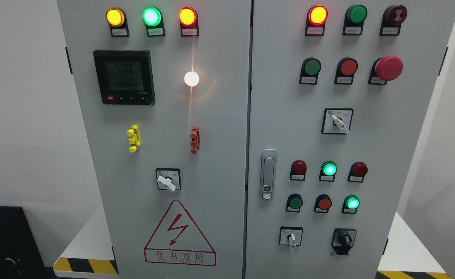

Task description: Flip black knob to close circuit

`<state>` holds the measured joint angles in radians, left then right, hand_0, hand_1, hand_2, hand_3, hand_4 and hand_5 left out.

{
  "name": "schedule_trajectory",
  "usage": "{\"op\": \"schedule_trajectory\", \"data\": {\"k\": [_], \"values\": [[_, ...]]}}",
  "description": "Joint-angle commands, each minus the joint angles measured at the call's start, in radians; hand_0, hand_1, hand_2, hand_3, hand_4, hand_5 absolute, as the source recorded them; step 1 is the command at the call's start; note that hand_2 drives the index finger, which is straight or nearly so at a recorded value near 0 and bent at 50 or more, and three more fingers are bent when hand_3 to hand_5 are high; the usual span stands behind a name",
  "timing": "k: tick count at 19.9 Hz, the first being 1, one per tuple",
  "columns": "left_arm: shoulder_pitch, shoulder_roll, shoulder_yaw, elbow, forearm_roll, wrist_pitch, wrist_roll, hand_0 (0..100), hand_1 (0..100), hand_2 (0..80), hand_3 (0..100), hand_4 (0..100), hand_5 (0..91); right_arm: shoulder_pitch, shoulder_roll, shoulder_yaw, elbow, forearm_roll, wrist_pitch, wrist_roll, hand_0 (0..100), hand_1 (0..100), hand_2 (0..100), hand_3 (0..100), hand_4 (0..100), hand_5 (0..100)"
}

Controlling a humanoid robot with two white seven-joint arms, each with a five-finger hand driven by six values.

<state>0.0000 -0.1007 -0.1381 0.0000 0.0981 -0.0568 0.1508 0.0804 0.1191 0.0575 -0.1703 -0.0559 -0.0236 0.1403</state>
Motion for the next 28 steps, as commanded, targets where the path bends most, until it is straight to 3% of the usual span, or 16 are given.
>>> {"op": "schedule_trajectory", "data": {"k": [1,9,12,16,18,22,28], "values": [[0.021,0.001,0.0,-0.029,0.0,0.0,-0.001,12,56,0.0,0,0,0.0,-0.007,0.001,0.002,0.008,0.001,0.001,-0.001,0,19,0,0,0,0],[0.023,-0.001,0.0,-0.029,0.0,0.0,-0.001,12,56,0.0,0,0,0.0,-0.007,0.001,-0.011,0.008,-0.004,-0.012,0.016,0,19,0,0,0,0],[0.023,-0.001,0.0,-0.029,0.0,0.0,-0.001,12,56,0.0,0,0,0.0,-0.007,0.001,-0.031,0.008,-0.019,-0.051,0.068,0,19,0,0,0,0],[0.023,-0.001,0.0,-0.029,0.0,0.0,-0.001,12,56,0.0,0,0,0.0,-0.01,0.001,-0.11,0.0,-0.019,-0.104,0.108,0,17,0,0,0,0],[0.023,-0.001,0.0,-0.029,0.0,0.0,-0.001,12,56,0.0,0,0,0.0,-0.019,0.002,-0.128,-0.002,-0.024,-0.146,0.113,0,14,0,0,0,0],[0.023,0.001,0.0,-0.029,0.0,0.0,-0.001,12,56,0.0,0,0,0.0,-0.03,0.005,-0.148,-0.012,-0.087,-0.301,0.137,0,10,0,0,0,0],[0.023,-0.001,0.0,-0.029,0.0,0.0,-0.001,12,56,0.0,0,0,0.0,-0.024,0.005,-0.147,-0.119,-0.14,-0.395,0.139,0,7,0,6,0,0]]}}
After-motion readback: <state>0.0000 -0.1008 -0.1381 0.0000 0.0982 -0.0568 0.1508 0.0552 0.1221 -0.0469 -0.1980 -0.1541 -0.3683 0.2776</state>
